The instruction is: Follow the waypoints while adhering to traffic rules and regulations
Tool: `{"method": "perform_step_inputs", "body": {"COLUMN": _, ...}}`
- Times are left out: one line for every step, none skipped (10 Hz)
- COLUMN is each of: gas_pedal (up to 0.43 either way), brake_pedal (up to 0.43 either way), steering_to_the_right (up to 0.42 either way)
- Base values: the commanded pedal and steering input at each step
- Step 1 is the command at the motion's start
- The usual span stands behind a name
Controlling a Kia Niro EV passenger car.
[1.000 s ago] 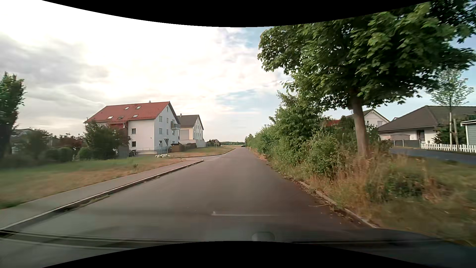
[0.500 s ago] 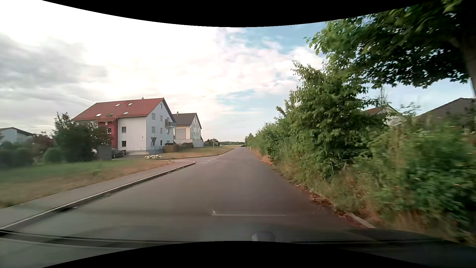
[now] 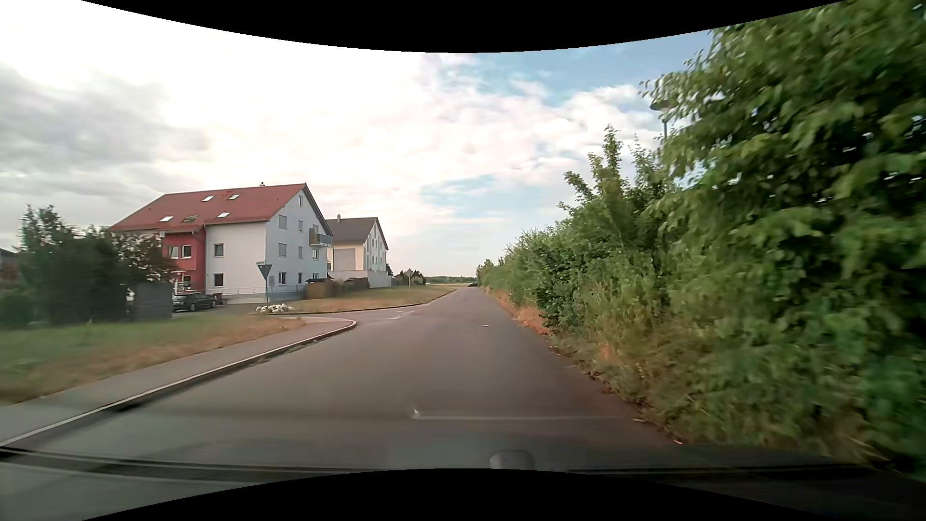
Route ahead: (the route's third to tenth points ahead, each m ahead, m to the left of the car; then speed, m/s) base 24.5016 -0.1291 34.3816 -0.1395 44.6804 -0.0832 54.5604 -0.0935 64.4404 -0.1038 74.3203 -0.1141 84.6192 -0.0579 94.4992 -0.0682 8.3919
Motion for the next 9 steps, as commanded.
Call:
{"method": "perform_step_inputs", "body": {"gas_pedal": 0.138, "brake_pedal": 0.0, "steering_to_the_right": -0.001}}
{"method": "perform_step_inputs", "body": {"gas_pedal": 0.138, "brake_pedal": 0.0, "steering_to_the_right": -0.001}}
{"method": "perform_step_inputs", "body": {"gas_pedal": 0.138, "brake_pedal": 0.0, "steering_to_the_right": -0.001}}
{"method": "perform_step_inputs", "body": {"gas_pedal": 0.138, "brake_pedal": 0.0, "steering_to_the_right": -0.002}}
{"method": "perform_step_inputs", "body": {"gas_pedal": 0.138, "brake_pedal": 0.0, "steering_to_the_right": -0.004}}
{"method": "perform_step_inputs", "body": {"gas_pedal": 0.138, "brake_pedal": 0.0, "steering_to_the_right": -0.004}}
{"method": "perform_step_inputs", "body": {"gas_pedal": 0.138, "brake_pedal": 0.0, "steering_to_the_right": -0.003}}
{"method": "perform_step_inputs", "body": {"gas_pedal": 0.13, "brake_pedal": 0.0, "steering_to_the_right": -0.003}}
{"method": "perform_step_inputs", "body": {"gas_pedal": 0.13, "brake_pedal": 0.0, "steering_to_the_right": -0.003}}
